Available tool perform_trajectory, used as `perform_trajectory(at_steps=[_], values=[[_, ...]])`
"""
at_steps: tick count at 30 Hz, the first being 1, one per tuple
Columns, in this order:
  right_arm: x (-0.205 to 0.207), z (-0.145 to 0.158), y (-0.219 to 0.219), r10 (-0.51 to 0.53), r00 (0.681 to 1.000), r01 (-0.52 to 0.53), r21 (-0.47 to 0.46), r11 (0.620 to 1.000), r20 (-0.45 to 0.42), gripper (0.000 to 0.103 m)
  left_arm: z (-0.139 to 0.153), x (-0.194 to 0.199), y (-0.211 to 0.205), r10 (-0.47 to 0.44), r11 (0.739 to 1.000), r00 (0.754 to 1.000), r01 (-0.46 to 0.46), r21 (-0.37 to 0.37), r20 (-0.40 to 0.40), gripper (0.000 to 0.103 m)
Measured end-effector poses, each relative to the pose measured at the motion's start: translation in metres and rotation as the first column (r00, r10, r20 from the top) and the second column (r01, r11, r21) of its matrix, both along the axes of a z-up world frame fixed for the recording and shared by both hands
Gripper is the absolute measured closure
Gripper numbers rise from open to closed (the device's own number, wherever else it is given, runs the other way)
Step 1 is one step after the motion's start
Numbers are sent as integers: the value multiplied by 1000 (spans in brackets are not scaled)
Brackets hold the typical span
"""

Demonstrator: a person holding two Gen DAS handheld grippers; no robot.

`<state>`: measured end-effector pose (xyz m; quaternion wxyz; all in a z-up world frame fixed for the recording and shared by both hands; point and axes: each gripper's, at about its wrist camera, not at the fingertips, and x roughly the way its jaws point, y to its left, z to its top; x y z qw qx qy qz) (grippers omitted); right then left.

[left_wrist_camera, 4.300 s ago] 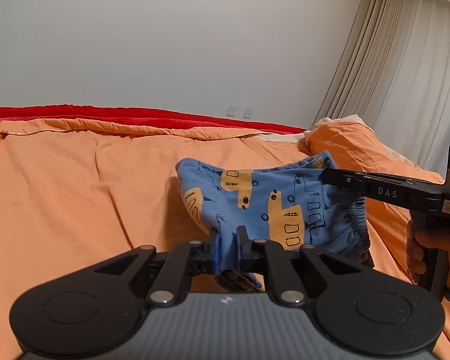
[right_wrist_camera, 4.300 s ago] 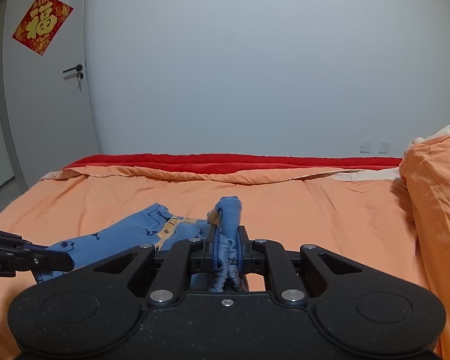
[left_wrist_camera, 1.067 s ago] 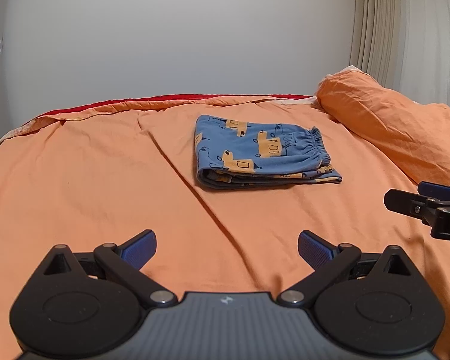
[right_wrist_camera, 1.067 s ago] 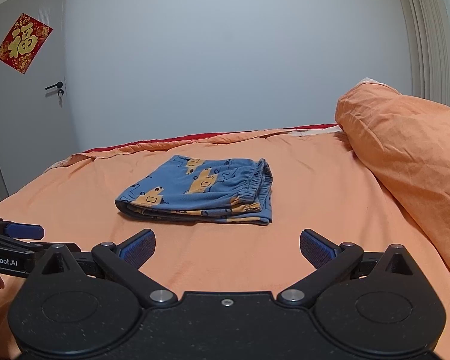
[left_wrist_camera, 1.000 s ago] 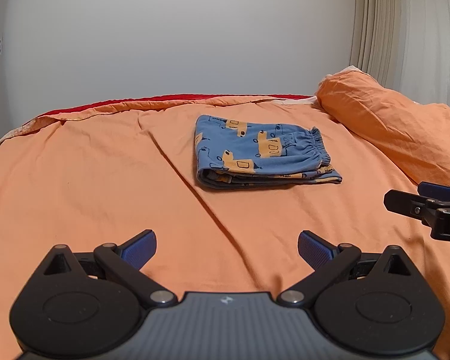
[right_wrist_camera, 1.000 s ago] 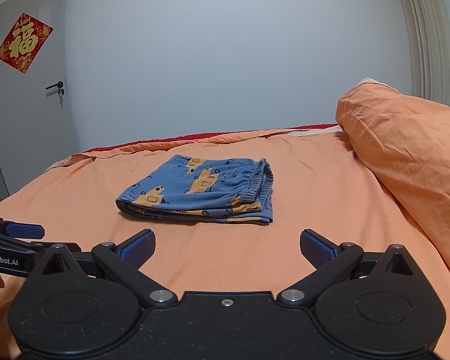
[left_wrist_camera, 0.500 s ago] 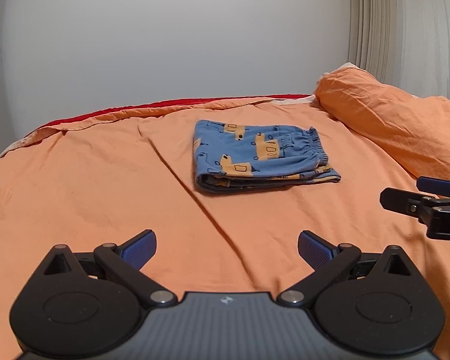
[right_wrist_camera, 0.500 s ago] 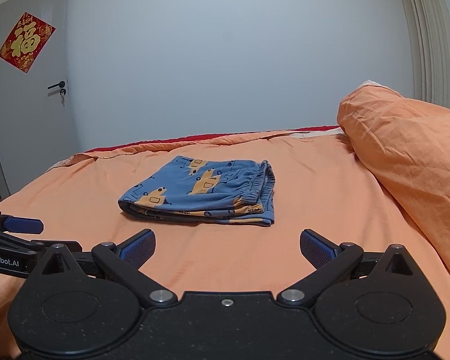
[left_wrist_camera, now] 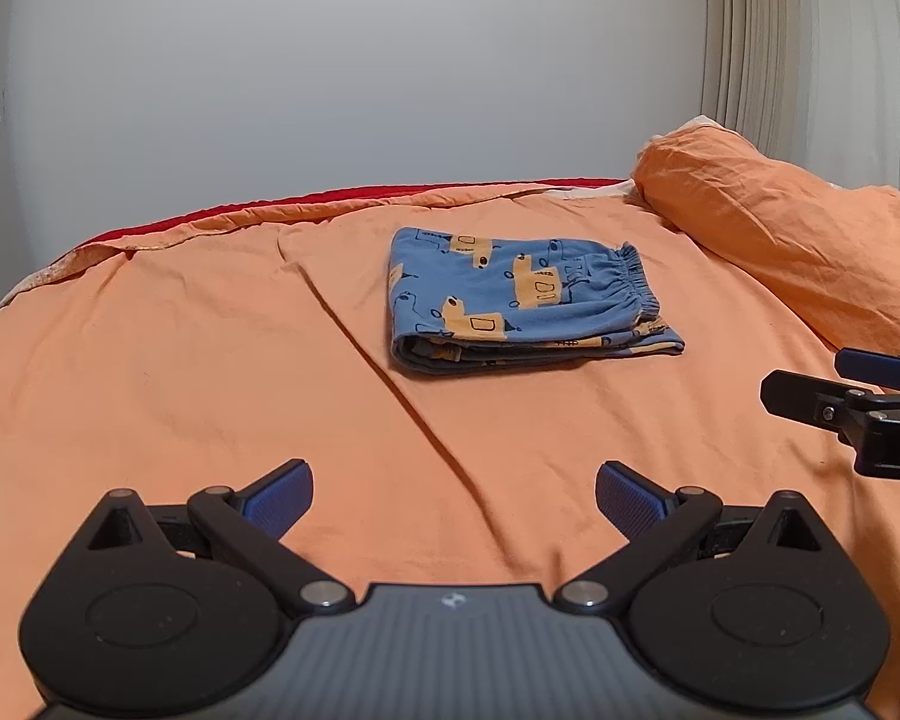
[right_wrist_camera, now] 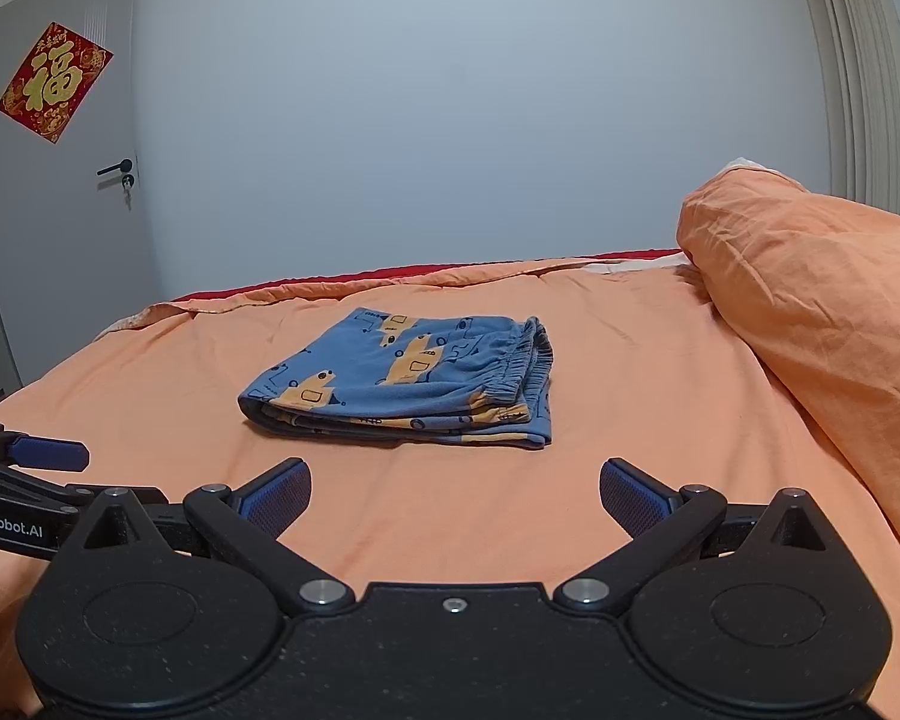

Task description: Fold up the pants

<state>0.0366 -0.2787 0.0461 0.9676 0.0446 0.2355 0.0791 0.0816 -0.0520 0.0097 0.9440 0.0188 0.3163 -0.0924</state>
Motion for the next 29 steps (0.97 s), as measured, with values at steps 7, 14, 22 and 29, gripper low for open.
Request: perform_trajectory(at_steps=[7,14,22,29], values=[[0,0,1,0,1000,0,0,1000,0,1,0,0,1,7,1000,1000,-7,4,0,0],[1,-1,1,2,1000,-2,1,1000,-1,1,0,0,2,6,1000,1000,-6,-4,0,0],[1,-1,1,1,1000,-1,0,1000,-1,1,-1,0,1,5,1000,1000,-5,0,-2,0],[1,-1,1,1,1000,-1,0,1000,-2,1,-1,0,0,5,1000,1000,-5,2,-3,0]])
